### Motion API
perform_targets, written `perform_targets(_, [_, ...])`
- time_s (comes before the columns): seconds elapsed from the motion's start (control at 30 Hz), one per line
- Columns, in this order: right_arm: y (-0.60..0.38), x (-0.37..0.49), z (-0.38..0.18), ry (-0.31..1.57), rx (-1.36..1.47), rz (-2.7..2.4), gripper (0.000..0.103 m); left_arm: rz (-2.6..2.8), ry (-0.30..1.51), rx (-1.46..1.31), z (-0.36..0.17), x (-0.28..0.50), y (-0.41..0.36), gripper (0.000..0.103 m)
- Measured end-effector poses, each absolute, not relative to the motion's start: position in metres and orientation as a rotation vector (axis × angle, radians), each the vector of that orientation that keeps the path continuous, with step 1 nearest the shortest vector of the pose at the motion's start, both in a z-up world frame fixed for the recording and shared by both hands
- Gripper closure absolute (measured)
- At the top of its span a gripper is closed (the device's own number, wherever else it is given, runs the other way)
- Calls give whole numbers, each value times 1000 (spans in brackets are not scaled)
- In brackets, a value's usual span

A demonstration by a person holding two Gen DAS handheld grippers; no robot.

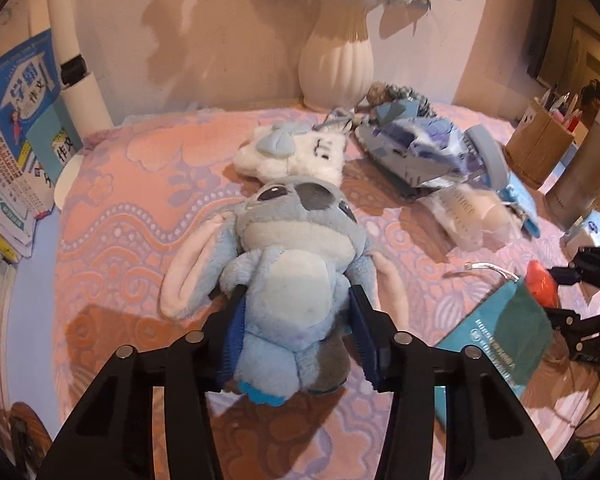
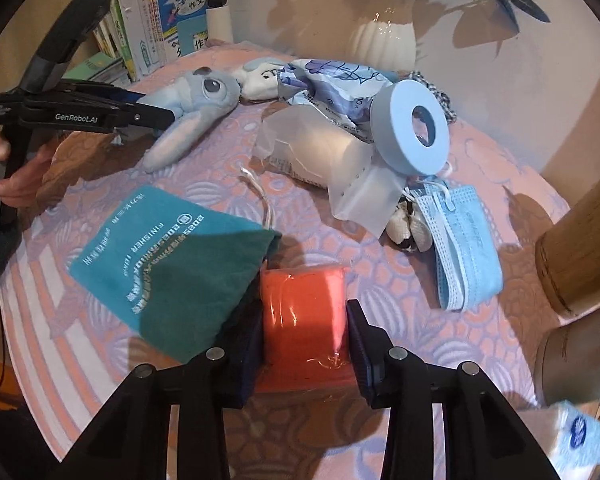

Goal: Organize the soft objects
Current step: 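Grasp the light-blue plush with the left gripper while the right grasps the red-orange packet, then carry the plush and packet to the woven tray and release both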

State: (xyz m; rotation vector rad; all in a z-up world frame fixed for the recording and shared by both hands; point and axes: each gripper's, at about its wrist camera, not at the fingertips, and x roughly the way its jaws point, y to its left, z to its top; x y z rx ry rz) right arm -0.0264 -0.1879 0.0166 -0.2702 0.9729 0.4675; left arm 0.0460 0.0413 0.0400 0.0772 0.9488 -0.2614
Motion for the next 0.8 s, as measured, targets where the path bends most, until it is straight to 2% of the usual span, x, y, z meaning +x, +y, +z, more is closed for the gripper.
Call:
perform_targets(0.23, [-205,-44,52,894,-122,348,66,-256,887,26,60,21,39,62])
perform_targets(0.47, [-235,-68,87,820,4,315,66,-282,877,46,72,1,17,60])
perform_targets(0.57, [-235,-76,89,819,17,320,66,-198,916,105,55,10,11,46])
perform_targets(0.6, [-236,-77,87,827,30,331,66,-191,939,114,48,16,11,34])
perform_targets(0.63, [-240,-78,85,833,40,339,66,-173,958,116,42,23,14,32])
perform_targets(0.7, [-244,-79,77,853,52,337,66,-160,982,105,33,31,19,32])
perform_targets(0.8, [-247,-78,66,876,74,338,66,-189,979,48,31,35,28,46])
